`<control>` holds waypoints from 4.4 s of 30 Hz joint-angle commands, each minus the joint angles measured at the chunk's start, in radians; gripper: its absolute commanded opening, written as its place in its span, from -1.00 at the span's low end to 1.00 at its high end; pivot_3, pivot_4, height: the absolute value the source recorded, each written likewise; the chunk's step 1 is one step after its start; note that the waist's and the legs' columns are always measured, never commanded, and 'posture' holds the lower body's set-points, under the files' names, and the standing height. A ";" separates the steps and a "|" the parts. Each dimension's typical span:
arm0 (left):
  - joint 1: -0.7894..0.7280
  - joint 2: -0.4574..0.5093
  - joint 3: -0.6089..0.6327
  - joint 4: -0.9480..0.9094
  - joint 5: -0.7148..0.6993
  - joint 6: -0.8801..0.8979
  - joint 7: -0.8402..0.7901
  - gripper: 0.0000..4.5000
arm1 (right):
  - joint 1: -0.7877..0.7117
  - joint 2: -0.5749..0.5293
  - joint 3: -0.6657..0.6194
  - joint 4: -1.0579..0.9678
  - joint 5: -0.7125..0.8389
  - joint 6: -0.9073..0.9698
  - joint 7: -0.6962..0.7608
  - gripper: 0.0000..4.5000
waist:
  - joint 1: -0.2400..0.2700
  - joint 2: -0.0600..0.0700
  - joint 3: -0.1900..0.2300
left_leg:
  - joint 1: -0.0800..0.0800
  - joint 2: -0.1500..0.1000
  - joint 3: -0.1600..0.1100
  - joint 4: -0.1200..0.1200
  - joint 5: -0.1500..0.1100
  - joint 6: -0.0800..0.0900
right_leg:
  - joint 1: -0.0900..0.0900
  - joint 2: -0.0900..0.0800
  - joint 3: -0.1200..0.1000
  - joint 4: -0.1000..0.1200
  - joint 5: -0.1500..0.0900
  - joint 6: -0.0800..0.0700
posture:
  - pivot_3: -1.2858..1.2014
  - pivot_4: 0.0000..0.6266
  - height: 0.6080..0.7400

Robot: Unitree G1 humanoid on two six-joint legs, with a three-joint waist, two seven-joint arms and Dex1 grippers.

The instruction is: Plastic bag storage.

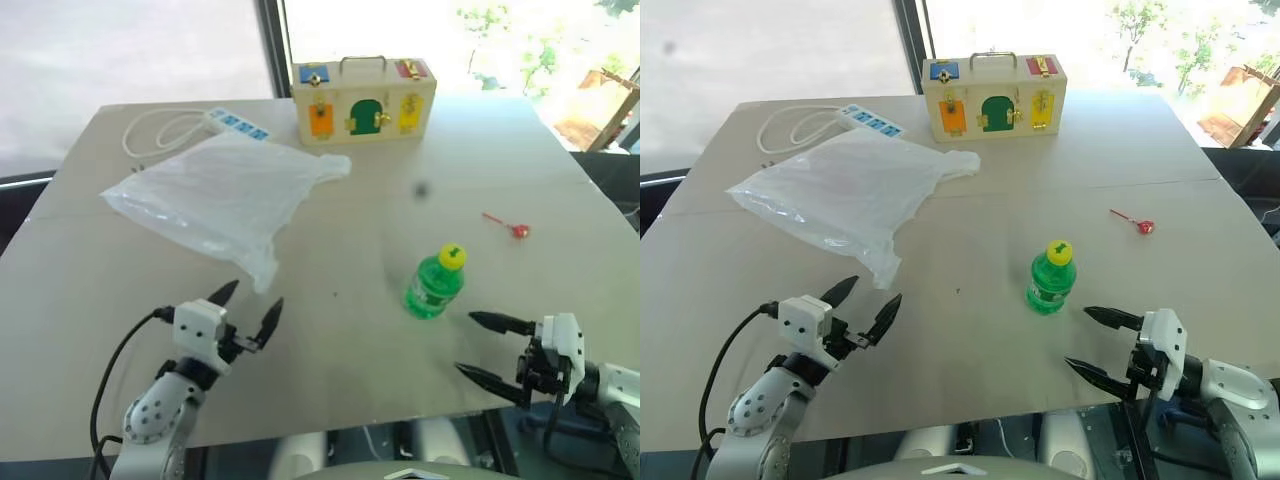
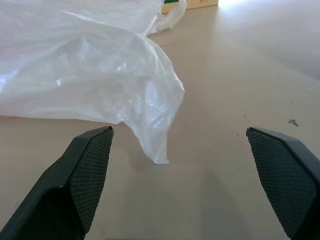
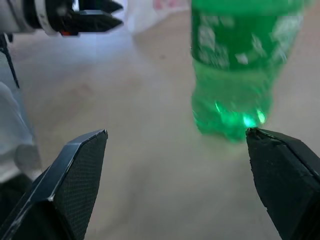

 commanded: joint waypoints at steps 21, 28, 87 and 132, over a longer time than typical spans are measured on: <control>-0.229 -0.096 -0.064 0.079 0.084 0.084 0.179 1.00 | 0.081 0.030 0.143 -0.342 -0.057 -0.023 -0.154 0.98 | 0.002 -0.003 0.000 | -0.001 -0.001 -0.003 0.002 0.000 0.000 | 0.001 0.000 -0.002 0.000 0.002 -0.003 | 0.03 -0.52 1.00; -0.235 -0.151 -0.039 0.042 0.082 0.088 0.250 0.05 | 0.054 0.030 0.160 -0.327 -0.059 -0.017 -0.174 1.00 | 0.002 -0.003 0.000 | -0.001 -0.001 -0.004 0.002 0.000 0.000 | 0.002 0.000 -0.002 0.000 0.002 -0.003 | 0.03 -0.52 1.00; -0.178 0.032 -0.163 -0.394 -0.536 0.481 0.027 -1.00 | -1.024 0.757 -0.163 0.437 0.595 1.065 -1.075 0.38 | -0.002 -0.002 0.005 | -0.002 -0.001 -0.005 0.006 0.002 -0.002 | -0.002 0.004 0.001 0.011 0.002 -0.004 | 0.03 -0.52 1.00; -0.155 0.044 -0.199 -0.332 -0.497 0.345 -0.100 -1.00 | -1.037 0.470 0.163 0.508 0.690 0.992 -1.132 0.98 | -0.043 0.005 0.010 | -0.004 0.000 -0.004 0.003 0.001 -0.002 | -0.005 0.005 0.003 0.009 0.002 -0.003 | 0.03 -0.52 1.00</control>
